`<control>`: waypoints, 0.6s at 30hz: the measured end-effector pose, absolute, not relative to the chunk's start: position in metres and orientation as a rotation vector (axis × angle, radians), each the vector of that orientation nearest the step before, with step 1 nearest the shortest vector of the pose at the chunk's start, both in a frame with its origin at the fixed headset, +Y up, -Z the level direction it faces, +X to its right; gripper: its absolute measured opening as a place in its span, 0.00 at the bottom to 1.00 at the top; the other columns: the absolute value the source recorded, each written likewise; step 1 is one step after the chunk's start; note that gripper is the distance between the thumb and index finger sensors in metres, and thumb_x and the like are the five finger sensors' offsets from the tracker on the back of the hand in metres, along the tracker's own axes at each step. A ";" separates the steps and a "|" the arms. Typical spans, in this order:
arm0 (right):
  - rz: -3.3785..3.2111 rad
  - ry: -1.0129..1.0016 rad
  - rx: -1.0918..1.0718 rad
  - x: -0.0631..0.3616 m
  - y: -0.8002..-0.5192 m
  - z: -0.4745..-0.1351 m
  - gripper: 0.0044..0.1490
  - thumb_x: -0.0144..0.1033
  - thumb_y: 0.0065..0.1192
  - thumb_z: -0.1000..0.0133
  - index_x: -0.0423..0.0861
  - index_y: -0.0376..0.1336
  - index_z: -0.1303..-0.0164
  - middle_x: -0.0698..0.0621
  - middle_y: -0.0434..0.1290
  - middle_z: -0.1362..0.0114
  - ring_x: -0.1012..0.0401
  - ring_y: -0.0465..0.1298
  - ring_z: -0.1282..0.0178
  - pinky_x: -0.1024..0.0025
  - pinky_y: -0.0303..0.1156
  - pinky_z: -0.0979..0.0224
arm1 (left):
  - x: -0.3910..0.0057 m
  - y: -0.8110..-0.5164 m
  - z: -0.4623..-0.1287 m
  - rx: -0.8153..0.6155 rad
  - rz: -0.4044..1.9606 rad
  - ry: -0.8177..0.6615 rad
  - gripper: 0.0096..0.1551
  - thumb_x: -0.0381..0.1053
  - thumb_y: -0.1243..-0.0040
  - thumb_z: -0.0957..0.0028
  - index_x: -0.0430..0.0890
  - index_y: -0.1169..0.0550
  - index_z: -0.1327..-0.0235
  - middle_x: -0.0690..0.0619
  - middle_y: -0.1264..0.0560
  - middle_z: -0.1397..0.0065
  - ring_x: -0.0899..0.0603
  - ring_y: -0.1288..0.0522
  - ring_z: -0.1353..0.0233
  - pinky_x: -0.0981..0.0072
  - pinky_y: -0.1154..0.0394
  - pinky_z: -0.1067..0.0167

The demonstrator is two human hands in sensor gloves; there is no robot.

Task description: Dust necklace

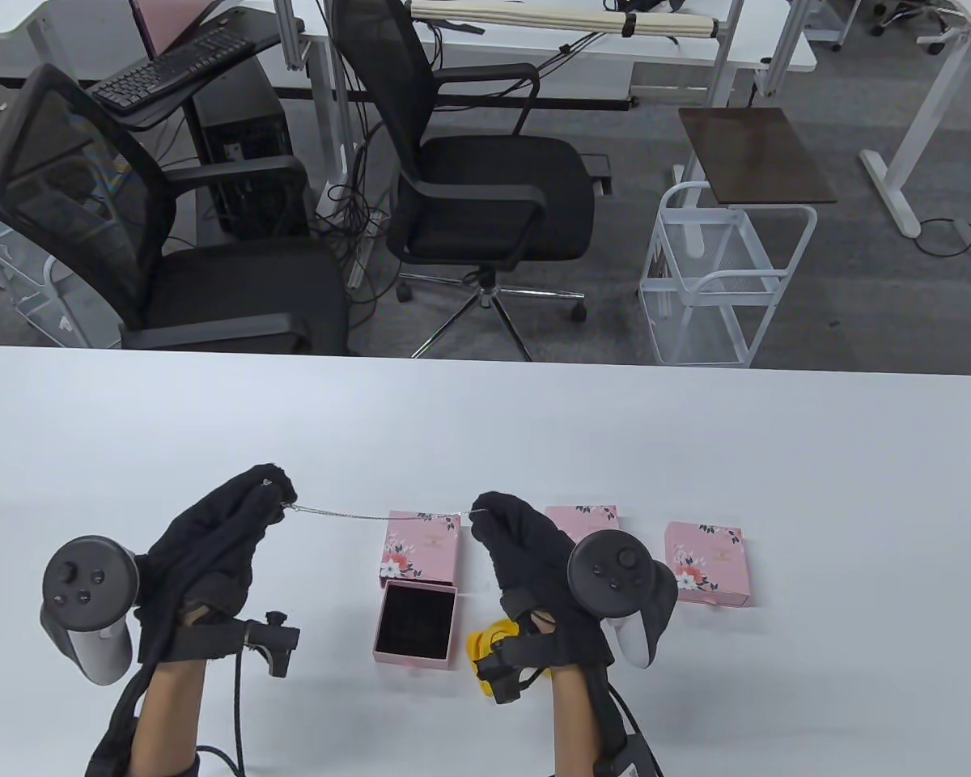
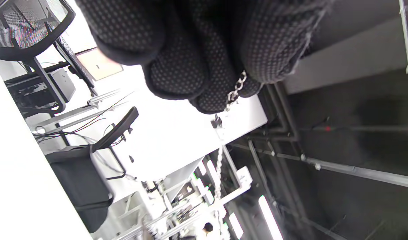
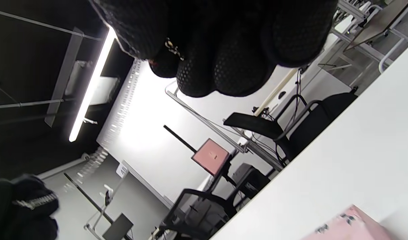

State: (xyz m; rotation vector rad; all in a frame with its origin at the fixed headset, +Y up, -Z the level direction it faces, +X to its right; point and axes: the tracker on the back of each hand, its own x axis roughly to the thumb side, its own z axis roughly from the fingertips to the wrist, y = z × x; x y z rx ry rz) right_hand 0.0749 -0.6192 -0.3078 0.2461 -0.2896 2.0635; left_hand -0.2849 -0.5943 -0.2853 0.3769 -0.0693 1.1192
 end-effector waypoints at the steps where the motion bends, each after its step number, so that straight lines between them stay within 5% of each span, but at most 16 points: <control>1: 2.040 -0.313 0.251 0.074 -0.616 -0.304 0.22 0.39 0.59 0.30 0.43 0.67 0.30 0.39 0.77 0.34 0.42 0.77 0.42 0.48 0.73 0.36 | -0.281 -0.595 -0.287 0.334 1.071 -0.078 0.19 0.55 0.30 0.41 0.50 0.13 0.41 0.50 0.11 0.43 0.45 0.17 0.43 0.54 0.20 0.47; 12: 2.032 -0.394 0.386 0.045 -0.594 -0.282 0.22 0.39 0.59 0.30 0.43 0.66 0.30 0.39 0.77 0.35 0.42 0.78 0.42 0.48 0.73 0.36 | -0.213 -0.621 -0.306 -0.042 0.526 -0.164 0.20 0.54 0.32 0.38 0.49 0.14 0.38 0.48 0.13 0.38 0.43 0.18 0.40 0.51 0.21 0.44; 18: 2.092 -0.453 0.407 0.042 -0.589 -0.277 0.22 0.39 0.59 0.30 0.44 0.67 0.30 0.39 0.77 0.35 0.43 0.78 0.42 0.48 0.73 0.36 | -0.182 -0.649 -0.314 -0.246 0.425 -0.256 0.20 0.54 0.33 0.37 0.50 0.15 0.36 0.48 0.14 0.35 0.42 0.19 0.37 0.49 0.22 0.41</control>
